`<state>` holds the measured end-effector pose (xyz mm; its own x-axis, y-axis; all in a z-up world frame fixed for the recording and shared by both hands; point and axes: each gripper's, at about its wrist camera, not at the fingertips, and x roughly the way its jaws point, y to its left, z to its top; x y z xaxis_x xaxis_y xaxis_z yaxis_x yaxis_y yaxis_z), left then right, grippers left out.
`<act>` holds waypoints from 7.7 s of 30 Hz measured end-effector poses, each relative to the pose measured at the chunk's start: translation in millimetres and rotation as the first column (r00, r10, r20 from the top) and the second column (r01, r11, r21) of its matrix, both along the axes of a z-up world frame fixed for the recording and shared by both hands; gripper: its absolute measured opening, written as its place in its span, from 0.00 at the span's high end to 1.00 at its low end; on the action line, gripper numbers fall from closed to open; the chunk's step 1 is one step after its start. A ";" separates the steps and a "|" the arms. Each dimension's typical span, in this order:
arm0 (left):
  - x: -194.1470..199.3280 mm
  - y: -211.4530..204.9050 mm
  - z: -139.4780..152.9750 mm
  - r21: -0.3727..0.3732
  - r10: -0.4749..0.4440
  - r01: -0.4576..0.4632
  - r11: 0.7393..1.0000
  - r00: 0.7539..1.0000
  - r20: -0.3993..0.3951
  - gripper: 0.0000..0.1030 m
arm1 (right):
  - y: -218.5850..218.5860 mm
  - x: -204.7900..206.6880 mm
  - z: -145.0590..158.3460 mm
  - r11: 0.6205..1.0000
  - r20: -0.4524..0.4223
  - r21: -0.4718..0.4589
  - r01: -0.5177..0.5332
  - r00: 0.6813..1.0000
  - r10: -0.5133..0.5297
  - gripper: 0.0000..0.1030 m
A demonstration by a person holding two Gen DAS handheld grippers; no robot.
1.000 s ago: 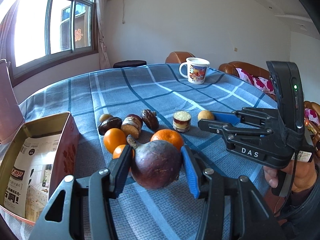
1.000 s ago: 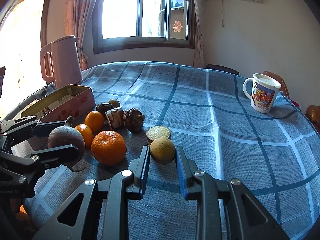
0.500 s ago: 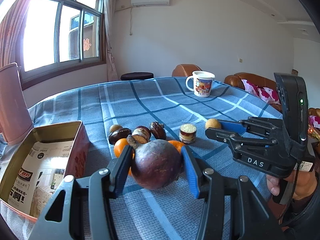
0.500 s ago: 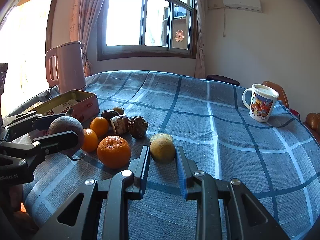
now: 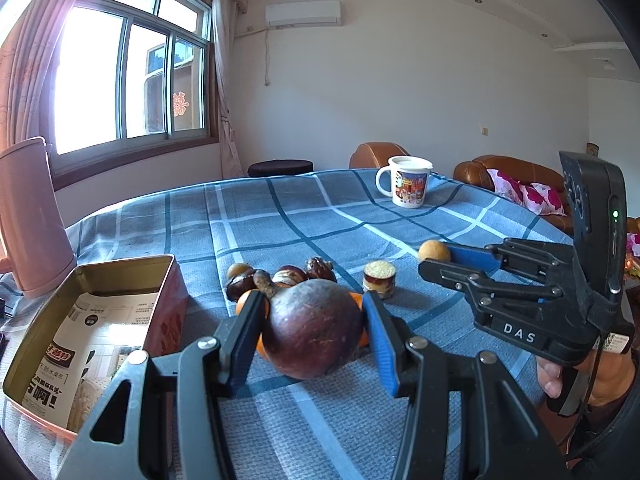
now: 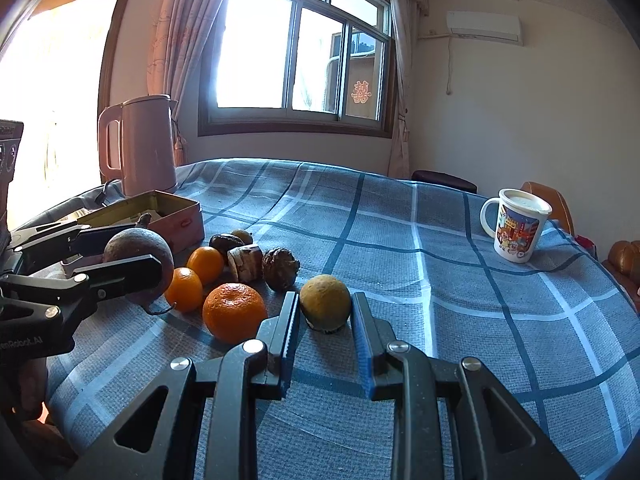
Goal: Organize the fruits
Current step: 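Lift the purple fruit with the left tool while the right tool lifts the yellow fruit toward the tin, then release the purple fruit into the tin with the left tool while the right tool drops the yellow fruit, then grasp an orange with the left tool while the right tool grasps a large mandarin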
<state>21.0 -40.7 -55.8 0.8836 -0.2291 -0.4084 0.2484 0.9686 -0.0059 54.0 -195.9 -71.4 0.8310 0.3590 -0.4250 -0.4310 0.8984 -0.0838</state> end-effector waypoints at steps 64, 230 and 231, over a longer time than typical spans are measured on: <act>-33.3 17.8 32.3 0.008 0.121 -0.126 0.992 0.965 0.232 0.49 | 22.1 -38.3 28.2 0.986 0.192 0.053 -0.156 0.971 0.143 0.73; 77.9 4.4 -33.2 0.000 -0.059 0.065 0.998 0.902 -0.427 0.59 | 38.3 49.8 -11.4 0.995 -0.321 0.094 0.016 0.947 0.015 0.52; 78.4 4.5 -34.2 -0.006 -0.065 0.069 0.998 0.900 -0.432 0.60 | 38.5 49.5 -11.6 0.996 -0.319 0.090 0.015 0.948 0.015 0.52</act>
